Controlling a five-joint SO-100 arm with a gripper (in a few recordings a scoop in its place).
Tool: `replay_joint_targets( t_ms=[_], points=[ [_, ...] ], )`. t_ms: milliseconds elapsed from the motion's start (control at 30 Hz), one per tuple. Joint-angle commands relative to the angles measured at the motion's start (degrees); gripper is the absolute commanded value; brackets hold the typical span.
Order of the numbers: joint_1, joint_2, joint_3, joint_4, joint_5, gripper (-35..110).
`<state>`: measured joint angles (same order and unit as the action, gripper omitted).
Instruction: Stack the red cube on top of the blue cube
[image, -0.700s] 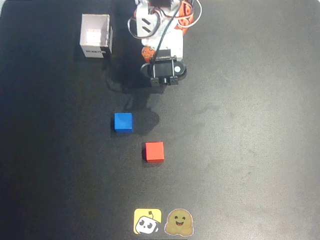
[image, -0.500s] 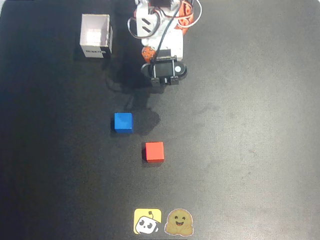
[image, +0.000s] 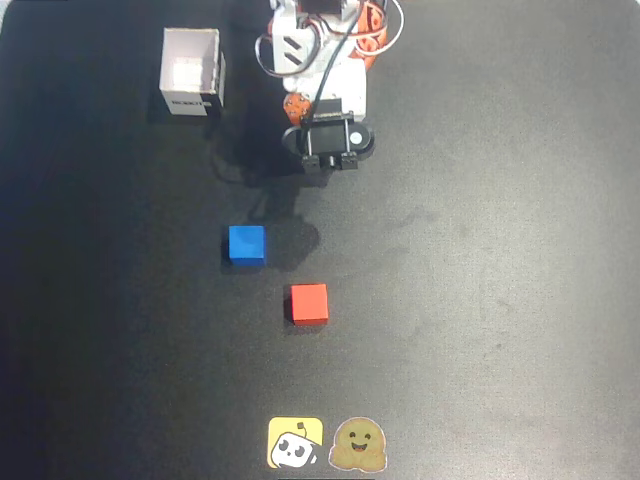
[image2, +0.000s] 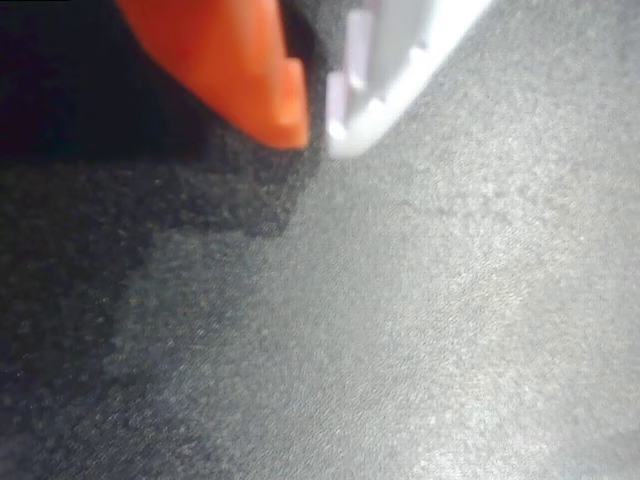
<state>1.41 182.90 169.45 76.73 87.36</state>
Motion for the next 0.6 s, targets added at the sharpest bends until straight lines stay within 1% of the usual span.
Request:
replay_joint_targets(
  t_ms=[0,567],
  points=[
    [-0.7,0.3,-0.2,0.0,-0.7,0],
    [-0.6,0.3,-0.2,-0.2,-1.3,0]
  ],
)
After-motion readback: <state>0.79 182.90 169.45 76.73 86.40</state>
